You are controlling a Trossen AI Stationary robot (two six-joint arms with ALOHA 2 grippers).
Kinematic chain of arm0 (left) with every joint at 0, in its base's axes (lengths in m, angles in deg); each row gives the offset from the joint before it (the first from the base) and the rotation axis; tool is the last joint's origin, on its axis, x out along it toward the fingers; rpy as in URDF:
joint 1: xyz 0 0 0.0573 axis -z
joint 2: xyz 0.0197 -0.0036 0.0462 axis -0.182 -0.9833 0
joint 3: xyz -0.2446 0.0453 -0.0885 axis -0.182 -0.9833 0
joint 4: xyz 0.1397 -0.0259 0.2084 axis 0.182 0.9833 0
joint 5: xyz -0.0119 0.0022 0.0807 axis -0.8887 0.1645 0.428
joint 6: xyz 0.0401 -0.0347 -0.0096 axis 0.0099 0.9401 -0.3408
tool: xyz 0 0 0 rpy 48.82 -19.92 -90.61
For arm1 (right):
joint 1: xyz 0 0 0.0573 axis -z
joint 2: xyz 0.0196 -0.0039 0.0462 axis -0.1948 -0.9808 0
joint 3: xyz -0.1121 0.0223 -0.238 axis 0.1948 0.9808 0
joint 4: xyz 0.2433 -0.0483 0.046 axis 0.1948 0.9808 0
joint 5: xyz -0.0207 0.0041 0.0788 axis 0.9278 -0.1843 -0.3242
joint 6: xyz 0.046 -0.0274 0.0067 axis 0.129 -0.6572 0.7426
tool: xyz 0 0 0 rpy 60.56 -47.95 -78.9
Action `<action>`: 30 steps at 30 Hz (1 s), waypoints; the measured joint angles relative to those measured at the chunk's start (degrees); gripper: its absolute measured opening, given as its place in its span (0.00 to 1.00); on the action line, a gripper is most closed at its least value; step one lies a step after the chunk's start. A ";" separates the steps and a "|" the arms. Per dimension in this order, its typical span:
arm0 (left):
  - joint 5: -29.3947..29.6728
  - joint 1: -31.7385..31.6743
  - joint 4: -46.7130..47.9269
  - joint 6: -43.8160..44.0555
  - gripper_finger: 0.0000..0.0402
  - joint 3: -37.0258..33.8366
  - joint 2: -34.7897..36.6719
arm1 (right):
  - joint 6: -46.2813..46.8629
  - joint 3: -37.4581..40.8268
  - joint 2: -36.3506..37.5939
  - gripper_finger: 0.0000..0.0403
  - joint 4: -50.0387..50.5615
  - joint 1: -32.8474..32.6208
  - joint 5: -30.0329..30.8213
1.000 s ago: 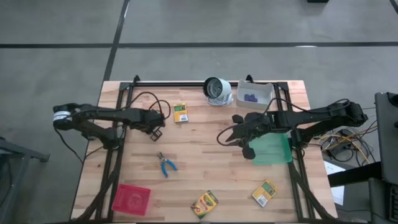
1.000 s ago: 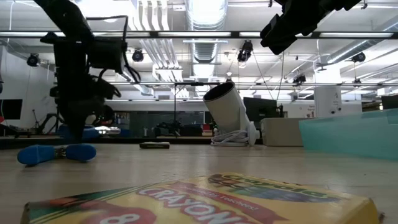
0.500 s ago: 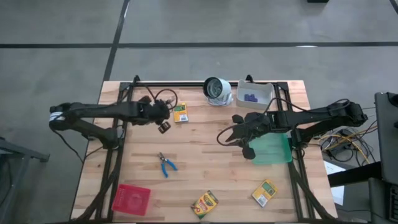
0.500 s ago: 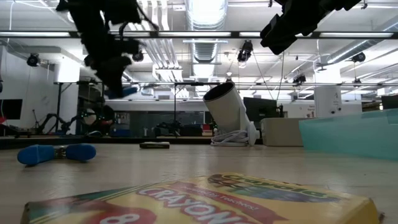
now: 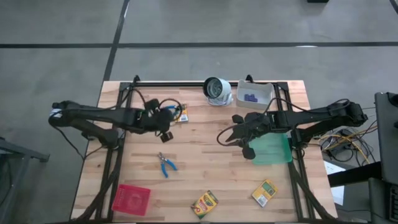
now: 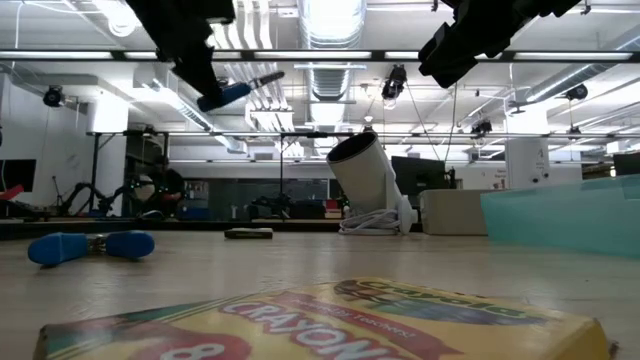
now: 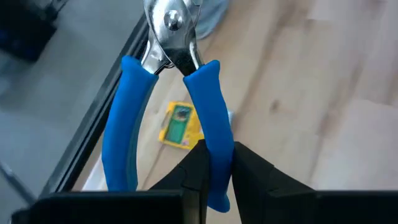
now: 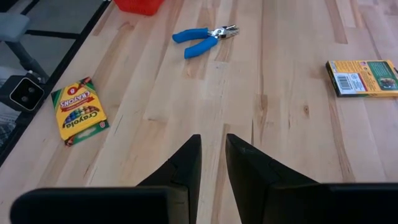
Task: Pick & Place School Supplies
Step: Put the blue puncher into the red bin
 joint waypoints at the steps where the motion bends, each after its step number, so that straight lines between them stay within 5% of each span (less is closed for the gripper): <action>1: -0.01 1.05 0.03 -0.49 0.13 0.15 0.00 | -0.06 0.00 0.00 0.17 0.00 0.00 0.00; 10: -2.10 9.52 0.08 7.87 0.13 0.35 0.00 | -1.91 0.00 0.00 0.17 0.00 0.00 0.02; 20: -15.70 19.60 6.31 2.12 0.13 -0.64 -0.16 | -1.71 0.00 0.00 0.17 0.00 0.00 0.02; 30: -27.72 30.26 9.55 23.95 0.13 -2.40 -0.67 | -1.71 0.00 0.00 0.17 0.00 0.00 0.02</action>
